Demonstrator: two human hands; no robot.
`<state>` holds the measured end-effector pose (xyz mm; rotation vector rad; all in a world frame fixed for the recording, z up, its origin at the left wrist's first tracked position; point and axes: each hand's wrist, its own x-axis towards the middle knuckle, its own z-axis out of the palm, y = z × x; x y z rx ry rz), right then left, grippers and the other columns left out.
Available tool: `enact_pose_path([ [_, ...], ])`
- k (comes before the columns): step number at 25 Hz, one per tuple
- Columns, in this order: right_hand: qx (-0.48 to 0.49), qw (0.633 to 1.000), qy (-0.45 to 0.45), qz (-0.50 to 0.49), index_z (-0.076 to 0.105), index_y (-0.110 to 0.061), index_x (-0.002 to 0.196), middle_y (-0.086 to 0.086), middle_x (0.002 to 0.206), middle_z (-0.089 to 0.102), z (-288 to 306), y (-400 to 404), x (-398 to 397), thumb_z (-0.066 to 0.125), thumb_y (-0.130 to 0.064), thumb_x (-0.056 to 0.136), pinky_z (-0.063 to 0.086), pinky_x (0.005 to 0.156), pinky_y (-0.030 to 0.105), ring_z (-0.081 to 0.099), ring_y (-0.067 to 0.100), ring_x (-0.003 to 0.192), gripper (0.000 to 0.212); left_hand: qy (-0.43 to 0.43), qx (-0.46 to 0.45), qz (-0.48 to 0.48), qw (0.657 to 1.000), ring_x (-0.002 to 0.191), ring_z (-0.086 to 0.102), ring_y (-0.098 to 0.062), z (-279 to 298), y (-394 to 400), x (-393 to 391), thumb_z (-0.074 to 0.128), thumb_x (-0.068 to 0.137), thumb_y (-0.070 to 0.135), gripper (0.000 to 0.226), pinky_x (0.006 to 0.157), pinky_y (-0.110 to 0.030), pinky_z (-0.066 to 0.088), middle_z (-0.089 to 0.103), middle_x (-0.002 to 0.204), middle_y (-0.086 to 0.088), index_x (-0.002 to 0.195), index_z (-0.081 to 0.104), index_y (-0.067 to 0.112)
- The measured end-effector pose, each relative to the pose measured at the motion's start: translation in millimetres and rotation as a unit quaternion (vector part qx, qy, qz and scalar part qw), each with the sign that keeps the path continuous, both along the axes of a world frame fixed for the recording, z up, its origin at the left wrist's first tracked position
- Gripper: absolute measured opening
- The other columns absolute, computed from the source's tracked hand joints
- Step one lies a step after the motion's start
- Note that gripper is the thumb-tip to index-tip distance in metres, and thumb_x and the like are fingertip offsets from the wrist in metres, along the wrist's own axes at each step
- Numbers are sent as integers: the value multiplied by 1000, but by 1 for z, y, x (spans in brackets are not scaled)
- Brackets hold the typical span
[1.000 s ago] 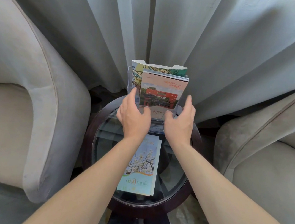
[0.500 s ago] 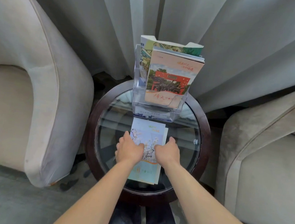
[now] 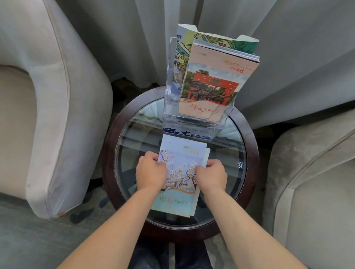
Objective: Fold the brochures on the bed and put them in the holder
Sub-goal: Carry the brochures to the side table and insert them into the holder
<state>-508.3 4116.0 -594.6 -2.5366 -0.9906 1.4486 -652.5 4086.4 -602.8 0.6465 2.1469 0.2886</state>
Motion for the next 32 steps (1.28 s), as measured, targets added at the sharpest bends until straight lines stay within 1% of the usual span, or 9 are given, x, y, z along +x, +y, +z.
enact_pose_path([
  [2,29,999,-33,-17,62,-25,95,-5,95,67,8,4,1,62,-17,86,44,66,31,62,20,85,13,-13,20,24,999,82,60,-19,7,3,-2,54,88,11,16,69,-35,48,62,104,-2,88,55,26],
  [5,82,996,-34,-21,58,-29,85,-11,87,66,27,14,-1,62,-18,84,42,63,32,62,18,83,12,-28,69,33,997,83,61,-20,25,12,-5,57,87,12,14,76,-43,54,63,97,-3,88,57,26],
  [11,213,977,-26,-4,59,-31,85,-11,89,66,83,52,-8,64,-26,87,52,73,37,63,17,86,8,-13,215,38,976,86,60,-15,80,51,-12,61,92,21,8,79,-38,52,62,94,2,87,58,27],
  [14,266,964,-24,-15,59,-31,86,-12,90,67,112,73,-10,66,-29,86,55,75,38,65,14,85,7,2,263,35,964,87,60,-16,107,75,-15,61,94,26,8,78,-37,52,63,94,3,88,58,24],
  [16,295,954,-31,-36,62,-30,88,-10,92,67,127,86,-10,65,-29,86,54,76,36,64,15,86,4,8,292,29,956,85,58,-14,122,92,-15,63,93,25,7,75,-32,49,63,94,2,88,60,21],
  [19,333,940,-29,-61,63,-27,92,-7,94,68,143,102,-9,64,-29,87,52,78,35,64,16,88,6,7,326,28,945,79,55,-7,142,112,-12,64,92,23,5,66,-14,39,62,95,1,89,62,21],
  [20,345,936,-25,-64,64,-27,93,-7,94,68,147,106,-9,64,-29,87,51,78,33,63,16,88,7,8,336,32,941,80,55,-7,146,117,-11,64,92,22,4,65,-13,38,62,95,1,90,62,20],
  [25,376,922,-14,-95,66,-21,94,-7,90,70,153,120,-5,66,-22,88,49,80,29,63,13,85,6,-11,351,59,935,86,59,-10,151,130,0,63,94,23,3,74,-27,47,62,100,1,92,62,21],
  [32,346,933,-17,-99,67,-21,92,-7,87,70,129,112,4,66,-20,87,50,77,30,63,12,83,5,-3,313,46,949,91,61,-16,121,128,8,62,94,20,5,83,-43,55,64,98,2,90,62,23],
])
